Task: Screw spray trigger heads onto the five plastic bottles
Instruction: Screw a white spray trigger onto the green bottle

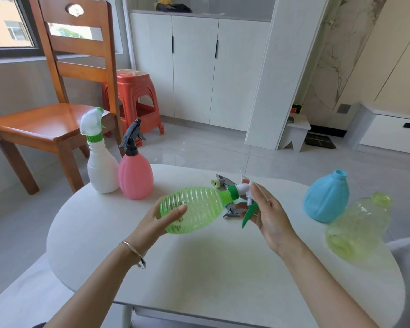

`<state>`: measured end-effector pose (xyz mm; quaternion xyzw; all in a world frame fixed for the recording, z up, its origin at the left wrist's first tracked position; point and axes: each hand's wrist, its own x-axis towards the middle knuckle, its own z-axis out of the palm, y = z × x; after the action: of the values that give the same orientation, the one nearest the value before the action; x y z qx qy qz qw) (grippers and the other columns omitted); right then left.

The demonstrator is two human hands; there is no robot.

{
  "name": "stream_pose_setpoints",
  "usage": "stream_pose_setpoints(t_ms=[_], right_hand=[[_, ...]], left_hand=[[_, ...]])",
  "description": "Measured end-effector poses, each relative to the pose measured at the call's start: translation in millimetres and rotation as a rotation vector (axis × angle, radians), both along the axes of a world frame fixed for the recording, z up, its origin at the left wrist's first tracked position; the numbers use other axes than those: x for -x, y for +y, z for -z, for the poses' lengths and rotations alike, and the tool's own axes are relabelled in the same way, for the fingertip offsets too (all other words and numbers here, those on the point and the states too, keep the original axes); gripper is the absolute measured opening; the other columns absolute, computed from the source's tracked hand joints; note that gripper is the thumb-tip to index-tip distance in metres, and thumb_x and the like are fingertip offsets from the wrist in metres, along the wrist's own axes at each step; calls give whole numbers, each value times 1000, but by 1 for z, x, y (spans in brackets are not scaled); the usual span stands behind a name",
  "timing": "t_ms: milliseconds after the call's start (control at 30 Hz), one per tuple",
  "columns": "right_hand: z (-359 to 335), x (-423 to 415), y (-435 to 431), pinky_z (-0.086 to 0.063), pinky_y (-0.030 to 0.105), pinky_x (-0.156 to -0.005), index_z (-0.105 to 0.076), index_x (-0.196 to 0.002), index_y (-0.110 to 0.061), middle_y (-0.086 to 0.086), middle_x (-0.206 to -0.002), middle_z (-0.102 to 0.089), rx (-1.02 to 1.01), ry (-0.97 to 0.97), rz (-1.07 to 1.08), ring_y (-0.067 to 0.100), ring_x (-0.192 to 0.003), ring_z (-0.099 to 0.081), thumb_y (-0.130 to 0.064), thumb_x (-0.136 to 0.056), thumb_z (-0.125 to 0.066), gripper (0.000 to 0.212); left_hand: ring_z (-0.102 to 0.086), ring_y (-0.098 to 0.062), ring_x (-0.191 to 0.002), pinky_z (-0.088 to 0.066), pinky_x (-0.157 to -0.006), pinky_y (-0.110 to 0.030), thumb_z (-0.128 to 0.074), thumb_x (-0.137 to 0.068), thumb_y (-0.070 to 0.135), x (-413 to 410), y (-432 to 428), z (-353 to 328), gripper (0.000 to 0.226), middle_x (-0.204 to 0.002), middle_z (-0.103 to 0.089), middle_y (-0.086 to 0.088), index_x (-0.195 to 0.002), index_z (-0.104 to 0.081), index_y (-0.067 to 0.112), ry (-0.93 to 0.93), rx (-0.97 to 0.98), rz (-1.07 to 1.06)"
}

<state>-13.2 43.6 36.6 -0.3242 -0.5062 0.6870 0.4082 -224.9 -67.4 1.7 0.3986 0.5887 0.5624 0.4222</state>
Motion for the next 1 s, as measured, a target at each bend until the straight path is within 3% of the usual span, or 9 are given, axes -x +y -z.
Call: stream_pose_setpoints(t_ms=[133,233,300,400,600,733,800,900,1000], right_hand=[[-6,1,-2,-52,20,-54,-72,-93,-17,10,-88,-68,-54,0,-15,19,-71,-65,-29,-64,-75,31],[-7,1,-2,-53,21,-54,-75,-90,-15,7,-78,-68,-49,-2,-40,16,-68,-65,-33,-49,-85,46],[-8,2,-1,-51,21,-51,-73,-90,-13,3,-68,-65,-19,0,-44,15,-61,-61,-24,-54,-80,38],[-10,3,-3,-50,21,-50,-72,-91,-13,0,-62,-61,1,5,-43,13,-57,-56,-15,-64,-73,28],[-7,4,-3,-48,19,-47,-70,-87,-12,-4,-61,-65,1,35,71,9,-52,-59,-6,-70,-72,18],[-7,8,-7,-45,18,-44,-66,-83,-11,-3,-56,-60,74,153,127,8,-50,-57,-15,-60,-74,25],[-8,11,-9,-44,18,-41,-65,-81,-10,-2,-54,-56,114,203,111,6,-46,-55,-10,-67,-70,15],[-8,14,-11,-44,19,-41,-66,-78,-12,1,-56,-50,133,203,55,7,-45,-52,-13,-66,-71,13],[-10,14,-9,-45,19,-43,-73,-72,-16,-1,-56,-57,112,154,13,7,-48,-54,-20,-56,-75,17]], left_hand=[[-67,-14,-104,-56,-77,-31,-74,-41,75,1,4,-1,88,-117,-69,2,-116,-60,32,-112,55,44],[-71,-13,-85,-56,-65,-31,-60,-55,79,-3,6,-1,79,-103,-73,-2,-116,-59,29,-185,141,36],[-70,-13,-70,-55,-59,-31,-50,-71,73,-4,7,-3,68,-91,-73,-2,-116,-61,23,-291,177,19],[-69,-15,-65,-55,-57,-31,-43,-69,70,-6,9,-4,70,-85,-73,-1,-112,-63,18,-309,230,31],[-69,-14,-96,-56,-66,-29,-66,-44,78,-5,11,-7,80,-109,-71,2,-111,-61,34,-124,110,28],[-65,-15,-107,-55,-80,-28,-82,-40,64,-3,12,-6,93,-119,-67,0,-121,-57,27,-173,-43,30],[-63,-18,-112,-55,-83,-30,-82,-42,63,-4,12,-7,94,-123,-65,0,-125,-55,26,-206,-56,45],[-67,-19,-103,-57,-71,-30,-72,-46,72,-7,12,-10,88,-120,-66,-2,-120,-57,27,-233,41,42],[-71,-21,-78,-56,-56,-30,-50,-62,71,-9,12,-13,76,-112,-68,-8,-115,-58,18,-264,163,50]])
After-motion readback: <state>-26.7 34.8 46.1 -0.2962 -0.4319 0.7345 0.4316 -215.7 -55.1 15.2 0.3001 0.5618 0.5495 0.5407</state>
